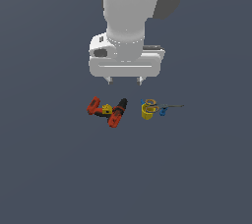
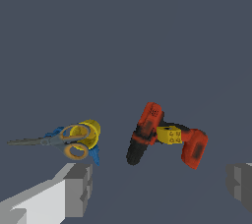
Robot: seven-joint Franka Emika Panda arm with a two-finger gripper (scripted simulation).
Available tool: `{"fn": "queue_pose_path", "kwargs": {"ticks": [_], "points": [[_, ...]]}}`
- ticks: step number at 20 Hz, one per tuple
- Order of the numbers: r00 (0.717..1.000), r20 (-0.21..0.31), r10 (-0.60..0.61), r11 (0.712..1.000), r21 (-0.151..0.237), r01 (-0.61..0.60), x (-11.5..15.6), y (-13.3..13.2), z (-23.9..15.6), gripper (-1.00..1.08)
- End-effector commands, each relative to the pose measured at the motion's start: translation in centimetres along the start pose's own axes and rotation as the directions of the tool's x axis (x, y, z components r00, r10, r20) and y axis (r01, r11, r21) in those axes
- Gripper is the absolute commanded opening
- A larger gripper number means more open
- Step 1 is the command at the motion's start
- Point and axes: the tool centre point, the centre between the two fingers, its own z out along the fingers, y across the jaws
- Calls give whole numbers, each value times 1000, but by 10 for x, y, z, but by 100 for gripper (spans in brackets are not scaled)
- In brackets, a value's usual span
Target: Pick up a designated object from a clutter of objects.
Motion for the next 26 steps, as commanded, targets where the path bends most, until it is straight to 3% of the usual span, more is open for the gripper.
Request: {"fn": "queue_pose_path", "kwargs": {"ticks": [1,9,16,26], "points": [[1000,0,0,1000,0,0,0,0,0,100],[999,44,-17,1000,-17,18,-8,-16,15,100],[999,44,-24,1000,-17,25,-8,-17,16,100],[982,38,-184,983,-19,184,-5,-38,36,100]]}}
